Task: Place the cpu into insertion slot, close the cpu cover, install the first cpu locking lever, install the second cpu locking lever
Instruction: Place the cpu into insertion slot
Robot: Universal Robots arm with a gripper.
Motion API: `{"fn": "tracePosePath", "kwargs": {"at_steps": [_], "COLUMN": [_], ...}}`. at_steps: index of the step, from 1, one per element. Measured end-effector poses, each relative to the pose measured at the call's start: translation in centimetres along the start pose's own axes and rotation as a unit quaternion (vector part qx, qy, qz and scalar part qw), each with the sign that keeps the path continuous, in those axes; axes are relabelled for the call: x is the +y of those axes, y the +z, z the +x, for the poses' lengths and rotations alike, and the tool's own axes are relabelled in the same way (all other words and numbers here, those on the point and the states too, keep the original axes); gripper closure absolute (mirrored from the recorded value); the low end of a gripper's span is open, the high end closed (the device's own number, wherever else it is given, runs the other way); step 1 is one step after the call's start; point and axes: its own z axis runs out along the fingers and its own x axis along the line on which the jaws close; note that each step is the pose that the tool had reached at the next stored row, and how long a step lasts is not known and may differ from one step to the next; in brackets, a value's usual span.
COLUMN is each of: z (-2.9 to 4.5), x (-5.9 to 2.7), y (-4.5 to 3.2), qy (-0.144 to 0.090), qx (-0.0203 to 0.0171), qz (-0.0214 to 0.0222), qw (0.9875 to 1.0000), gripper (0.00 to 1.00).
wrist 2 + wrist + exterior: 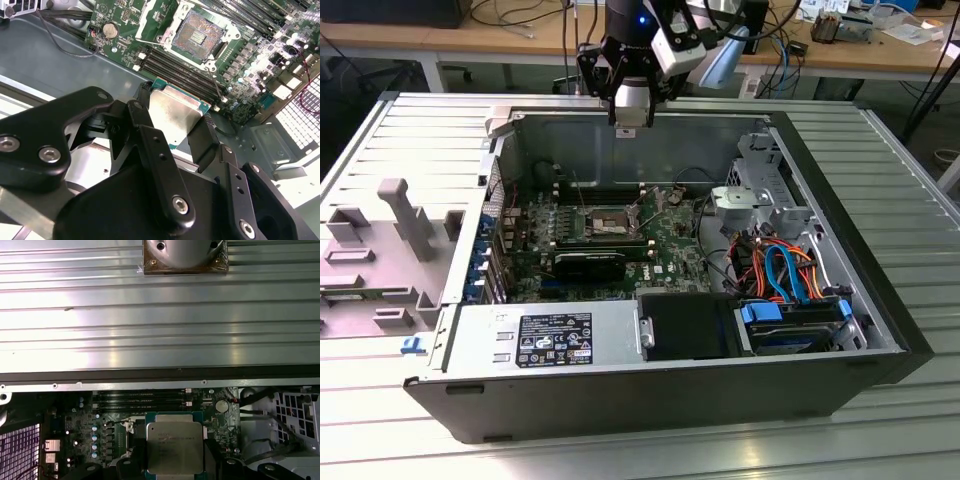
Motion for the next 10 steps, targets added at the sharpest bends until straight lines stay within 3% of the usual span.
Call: {"fn": "tracePosePath", "kwargs": {"at_steps": [2, 10], "z": [0.00, -0.01], "x": [-0.03, -0.09], "y": [0.32, 0.40], "qy": [0.000, 0.000], "qx": [0.0000, -0.0001], "qz": [0.0000, -0.0002], "qw": [1.0000, 1.0000], "gripper": [0.45, 0.45]}}
